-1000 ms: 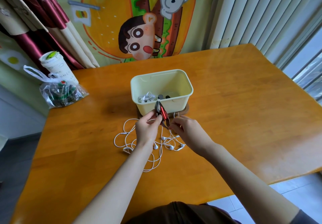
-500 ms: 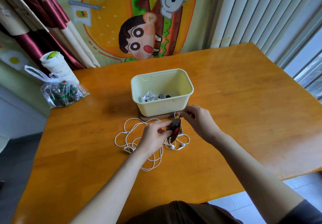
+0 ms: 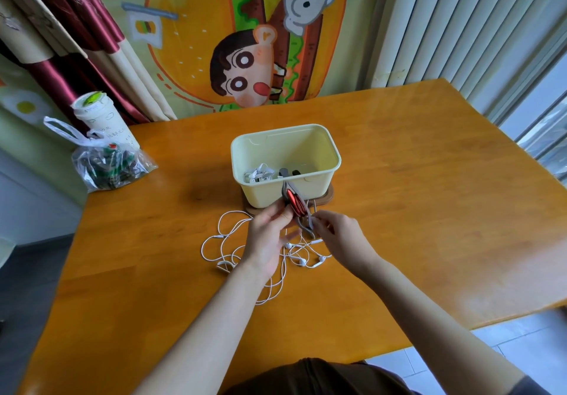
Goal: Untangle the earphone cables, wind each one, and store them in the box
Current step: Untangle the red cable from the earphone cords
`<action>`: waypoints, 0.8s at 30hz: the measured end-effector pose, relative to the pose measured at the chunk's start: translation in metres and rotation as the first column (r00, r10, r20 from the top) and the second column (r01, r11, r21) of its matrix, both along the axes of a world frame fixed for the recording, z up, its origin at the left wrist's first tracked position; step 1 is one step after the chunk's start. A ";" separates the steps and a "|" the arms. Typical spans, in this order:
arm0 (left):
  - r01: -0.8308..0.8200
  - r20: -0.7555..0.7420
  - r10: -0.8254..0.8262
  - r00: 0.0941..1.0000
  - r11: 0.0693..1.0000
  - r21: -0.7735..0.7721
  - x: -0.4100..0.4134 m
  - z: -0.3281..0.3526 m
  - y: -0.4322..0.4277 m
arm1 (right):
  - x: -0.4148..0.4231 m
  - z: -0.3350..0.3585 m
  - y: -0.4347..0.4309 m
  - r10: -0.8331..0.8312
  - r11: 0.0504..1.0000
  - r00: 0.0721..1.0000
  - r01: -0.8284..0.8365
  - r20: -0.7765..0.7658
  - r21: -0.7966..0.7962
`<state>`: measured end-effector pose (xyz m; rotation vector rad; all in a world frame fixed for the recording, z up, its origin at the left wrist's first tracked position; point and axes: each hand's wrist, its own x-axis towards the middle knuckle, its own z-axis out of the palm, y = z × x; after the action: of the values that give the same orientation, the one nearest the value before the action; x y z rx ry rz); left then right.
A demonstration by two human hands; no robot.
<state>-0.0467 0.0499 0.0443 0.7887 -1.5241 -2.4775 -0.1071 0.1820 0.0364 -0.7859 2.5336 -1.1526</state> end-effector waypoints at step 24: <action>-0.300 0.237 0.261 0.936 0.943 0.144 -0.004 0.002 -0.010 | 0.016 0.009 0.004 0.145 0.987 0.946 -0.119 -0.291 0.108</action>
<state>-0.0506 0.0399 0.0467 1.2471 -1.1539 -2.3956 -0.0910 0.1857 0.0453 -1.1654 2.6968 -0.9312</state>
